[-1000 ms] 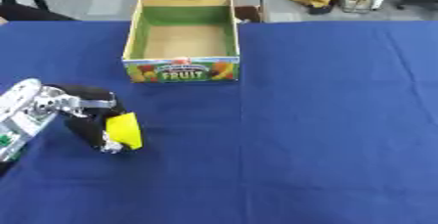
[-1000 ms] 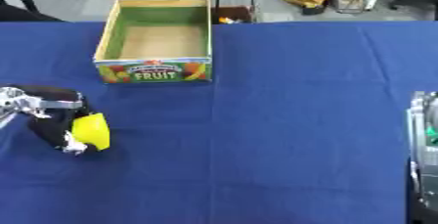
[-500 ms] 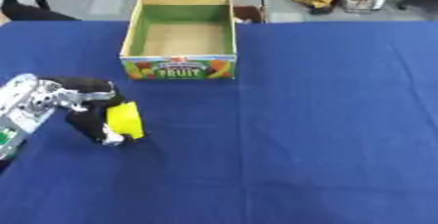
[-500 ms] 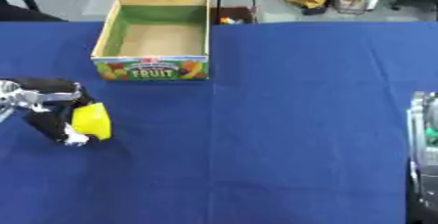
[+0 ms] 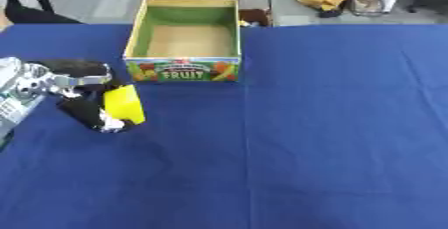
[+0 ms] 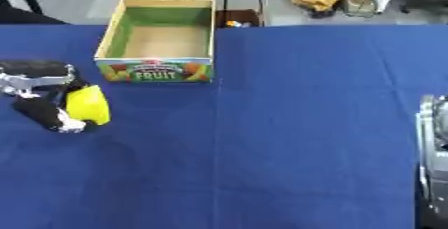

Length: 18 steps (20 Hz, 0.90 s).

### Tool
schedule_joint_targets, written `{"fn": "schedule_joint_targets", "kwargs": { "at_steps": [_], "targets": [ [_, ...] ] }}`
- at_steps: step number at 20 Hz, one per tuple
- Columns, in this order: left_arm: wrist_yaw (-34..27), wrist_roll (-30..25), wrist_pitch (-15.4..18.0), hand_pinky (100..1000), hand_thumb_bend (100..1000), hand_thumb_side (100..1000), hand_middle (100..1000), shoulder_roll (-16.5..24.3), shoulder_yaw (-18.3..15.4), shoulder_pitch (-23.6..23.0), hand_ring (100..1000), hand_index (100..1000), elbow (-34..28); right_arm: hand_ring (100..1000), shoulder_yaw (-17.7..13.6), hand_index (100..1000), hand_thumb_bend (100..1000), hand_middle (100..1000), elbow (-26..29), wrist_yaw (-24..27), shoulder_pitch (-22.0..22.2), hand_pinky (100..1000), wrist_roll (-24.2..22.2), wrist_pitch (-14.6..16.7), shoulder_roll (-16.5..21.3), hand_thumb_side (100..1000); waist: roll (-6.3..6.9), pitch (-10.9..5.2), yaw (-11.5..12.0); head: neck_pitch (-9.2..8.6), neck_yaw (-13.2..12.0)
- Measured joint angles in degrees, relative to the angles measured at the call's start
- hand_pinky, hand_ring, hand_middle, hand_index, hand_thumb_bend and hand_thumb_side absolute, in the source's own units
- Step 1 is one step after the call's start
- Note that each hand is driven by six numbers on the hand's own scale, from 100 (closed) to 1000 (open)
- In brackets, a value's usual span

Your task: Pick up objects on the table and place them in the box.

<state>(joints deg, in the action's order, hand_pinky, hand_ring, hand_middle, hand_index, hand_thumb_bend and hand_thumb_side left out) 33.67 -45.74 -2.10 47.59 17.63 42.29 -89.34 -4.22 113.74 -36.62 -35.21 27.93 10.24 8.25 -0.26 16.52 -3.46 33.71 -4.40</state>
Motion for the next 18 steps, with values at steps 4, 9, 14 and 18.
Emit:
{"fn": "schedule_joint_targets", "kwargs": {
  "at_steps": [4, 9, 14, 18],
  "targets": [
    [-0.10, -0.05, -1.13, 381, 152, 547, 412, 0.98, -0.93, 1.29, 488, 588, -1.48, 819, 0.00, 844, 100, 629, 0.00, 0.00, 0.38, 725, -0.07, -0.07, 0.04, 928, 0.33, -0.16, 0.05, -0.20, -0.16],
    [-0.91, 0.69, -2.47, 375, 106, 553, 406, 1.64, -2.41, 3.46, 481, 582, -2.53, 820, 0.00, 844, 100, 627, 0.00, 0.00, 0.43, 724, -0.17, -0.17, 0.13, 927, 0.62, -0.24, 0.17, -1.19, -0.79],
    [-0.84, 1.57, -3.26, 374, 100, 557, 401, 2.00, -3.52, 7.16, 478, 576, -2.10, 820, 0.02, 844, 100, 628, 0.00, 0.00, 0.42, 725, -0.23, -0.17, 0.55, 932, 0.90, -0.22, 0.23, -2.34, -1.64],
    [0.42, 2.84, -3.57, 370, 100, 563, 409, 1.31, -4.14, 11.47, 474, 570, 1.27, 820, 0.05, 844, 100, 626, 0.00, 0.00, 0.14, 725, -0.35, -0.07, 0.64, 934, 1.03, 0.41, -0.55, -3.22, -2.51]
  ]
}}
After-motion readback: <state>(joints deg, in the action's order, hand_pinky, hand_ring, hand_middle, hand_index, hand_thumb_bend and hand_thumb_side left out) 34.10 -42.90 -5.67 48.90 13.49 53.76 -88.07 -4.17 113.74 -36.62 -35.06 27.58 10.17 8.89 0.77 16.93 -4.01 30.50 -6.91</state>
